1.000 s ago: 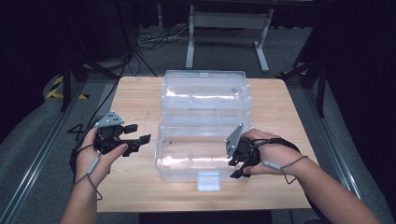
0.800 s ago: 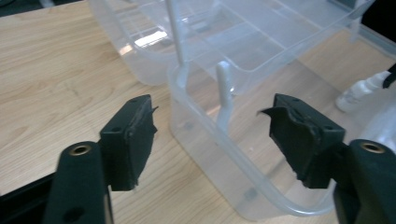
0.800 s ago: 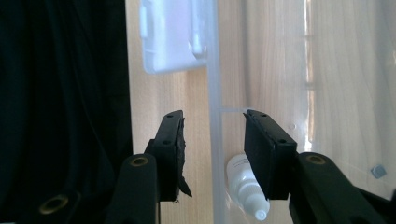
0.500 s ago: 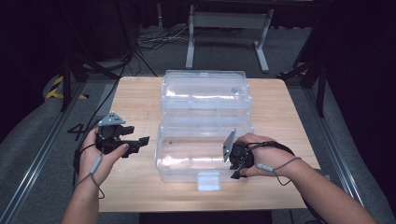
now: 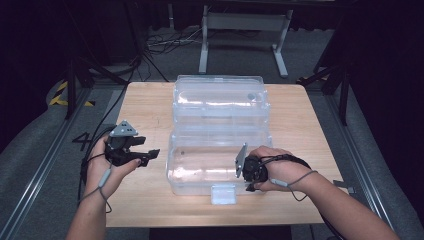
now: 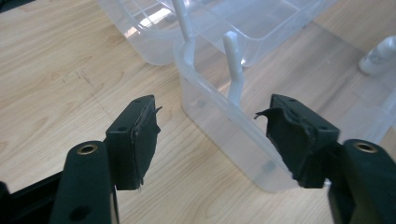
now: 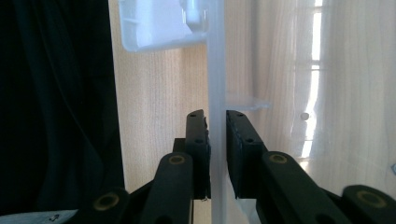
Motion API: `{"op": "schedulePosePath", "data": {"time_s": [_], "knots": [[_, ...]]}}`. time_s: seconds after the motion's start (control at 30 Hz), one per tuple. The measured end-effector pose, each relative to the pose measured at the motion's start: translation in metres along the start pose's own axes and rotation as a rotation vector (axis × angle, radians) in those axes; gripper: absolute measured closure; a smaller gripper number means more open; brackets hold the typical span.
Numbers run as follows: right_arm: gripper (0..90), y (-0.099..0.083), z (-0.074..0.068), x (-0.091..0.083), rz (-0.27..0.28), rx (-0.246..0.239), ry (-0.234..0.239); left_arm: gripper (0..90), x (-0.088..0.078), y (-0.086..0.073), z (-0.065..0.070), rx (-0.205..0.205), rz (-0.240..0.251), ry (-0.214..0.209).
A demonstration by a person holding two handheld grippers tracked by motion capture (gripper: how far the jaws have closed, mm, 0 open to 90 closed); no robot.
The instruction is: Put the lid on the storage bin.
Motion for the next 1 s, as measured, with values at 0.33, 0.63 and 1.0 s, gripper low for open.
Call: {"op": "schedulePosePath", "data": {"time_s": [0.33, 0.63, 1.0], "knots": [[83.4, 0.001, -0.002, 0.0, -0.024, -0.032, -0.044, 43.6, -0.001, 0.005, 0.002, -0.054, -0.015, -0.023], [84.1, 0.001, -0.004, 0.0, -0.024, -0.037, -0.066, 42.8, 0.001, 0.007, -0.004, -0.083, -0.023, -0.037], [84.1, 0.001, -0.003, 0.0, -0.02, -0.035, -0.068, 38.5, 0.008, 0.026, -0.002, -0.028, -0.023, -0.045]]}}
Point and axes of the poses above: each handheld gripper's, and its own axes: x roughly forward along the jaws, y roughly out of its top, z roughly to its right, the point moved 6 cm from there along x, roughly forward along the jaws, and after that the axes turned 5 degrees about -y, right-handed, at the moved point
